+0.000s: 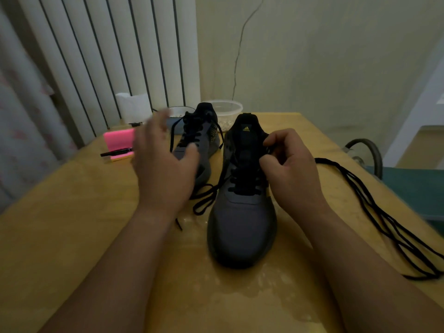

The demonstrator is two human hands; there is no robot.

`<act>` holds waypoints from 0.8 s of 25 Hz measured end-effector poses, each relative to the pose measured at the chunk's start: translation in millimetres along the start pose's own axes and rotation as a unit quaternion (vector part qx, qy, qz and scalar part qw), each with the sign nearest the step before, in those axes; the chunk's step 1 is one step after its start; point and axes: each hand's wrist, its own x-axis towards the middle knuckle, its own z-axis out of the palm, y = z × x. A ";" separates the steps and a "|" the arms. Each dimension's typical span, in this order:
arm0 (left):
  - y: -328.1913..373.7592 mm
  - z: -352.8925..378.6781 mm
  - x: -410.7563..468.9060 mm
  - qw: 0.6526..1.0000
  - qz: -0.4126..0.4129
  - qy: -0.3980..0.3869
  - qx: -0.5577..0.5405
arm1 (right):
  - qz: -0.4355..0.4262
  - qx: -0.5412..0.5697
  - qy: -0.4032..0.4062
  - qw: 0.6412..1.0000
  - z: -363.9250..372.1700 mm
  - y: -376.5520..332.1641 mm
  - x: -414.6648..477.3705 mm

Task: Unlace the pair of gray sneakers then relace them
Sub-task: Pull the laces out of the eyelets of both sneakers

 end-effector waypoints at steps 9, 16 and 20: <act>12.5 21.6 -13.2 0.972 -0.080 -0.200 -0.094 | -0.052 -0.160 -0.051 0.984 1.5 1.6 2.6; 19.3 30.5 -14.9 0.961 -0.063 -0.229 -0.139 | -0.047 -0.325 -0.047 0.944 7.8 -15.2 -1.3; 16.3 26.6 -15.4 0.956 -0.054 -0.263 -0.120 | -0.006 -0.417 -0.015 0.909 13.5 -23.9 -3.8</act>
